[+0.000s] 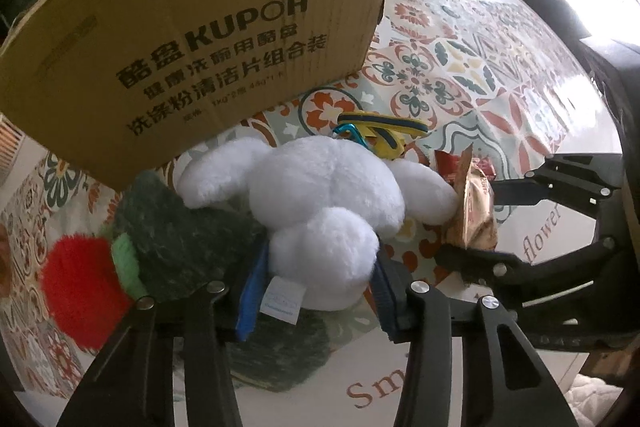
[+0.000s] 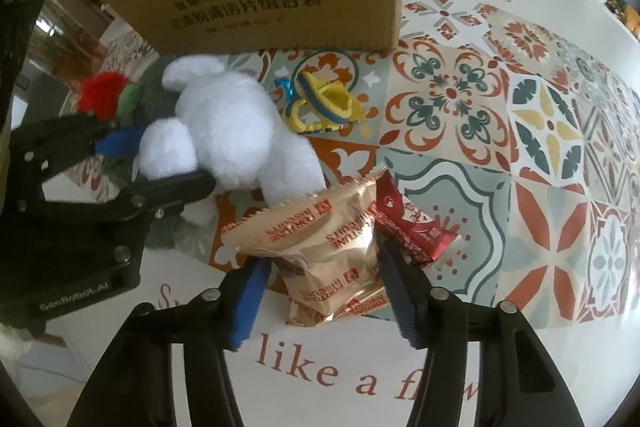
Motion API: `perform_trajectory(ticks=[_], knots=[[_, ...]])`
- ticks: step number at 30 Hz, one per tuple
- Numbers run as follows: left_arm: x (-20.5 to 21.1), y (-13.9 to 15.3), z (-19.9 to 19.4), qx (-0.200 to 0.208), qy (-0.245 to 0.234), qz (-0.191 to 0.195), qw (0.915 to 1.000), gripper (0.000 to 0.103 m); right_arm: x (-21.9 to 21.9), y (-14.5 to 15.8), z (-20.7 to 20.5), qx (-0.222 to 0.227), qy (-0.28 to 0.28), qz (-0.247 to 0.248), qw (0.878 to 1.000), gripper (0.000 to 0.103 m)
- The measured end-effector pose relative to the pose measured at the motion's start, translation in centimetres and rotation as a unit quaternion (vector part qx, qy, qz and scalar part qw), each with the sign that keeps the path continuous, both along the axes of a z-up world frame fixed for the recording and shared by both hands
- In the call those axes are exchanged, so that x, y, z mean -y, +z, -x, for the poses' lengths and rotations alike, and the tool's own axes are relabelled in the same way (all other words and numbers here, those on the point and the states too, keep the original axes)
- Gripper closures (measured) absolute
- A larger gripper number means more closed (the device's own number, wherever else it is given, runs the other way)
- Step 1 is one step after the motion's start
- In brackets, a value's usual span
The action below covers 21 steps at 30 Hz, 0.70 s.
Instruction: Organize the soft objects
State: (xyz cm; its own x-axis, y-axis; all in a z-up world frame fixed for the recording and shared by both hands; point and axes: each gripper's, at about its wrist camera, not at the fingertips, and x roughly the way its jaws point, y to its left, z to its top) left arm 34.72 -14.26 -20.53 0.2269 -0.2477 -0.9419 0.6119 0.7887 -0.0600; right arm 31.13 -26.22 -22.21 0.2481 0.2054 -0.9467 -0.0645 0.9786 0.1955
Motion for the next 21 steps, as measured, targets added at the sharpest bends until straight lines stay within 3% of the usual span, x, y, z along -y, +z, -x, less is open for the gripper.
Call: perform_trajectory(ticks=[2,21], knots=[[-0.1,0.3,0.4,0.005,0.006,0.004,1.0000,0.057,0.5,0.3,0.4,0.011,-0.008,-0.007,1.000,0.052],[-2.2,4.4,4.2,0.056,0.077,0.047,0.9943,0.059,0.7,5.0,4.3,0.071,-0.065,-0.016,0.995,0.054]])
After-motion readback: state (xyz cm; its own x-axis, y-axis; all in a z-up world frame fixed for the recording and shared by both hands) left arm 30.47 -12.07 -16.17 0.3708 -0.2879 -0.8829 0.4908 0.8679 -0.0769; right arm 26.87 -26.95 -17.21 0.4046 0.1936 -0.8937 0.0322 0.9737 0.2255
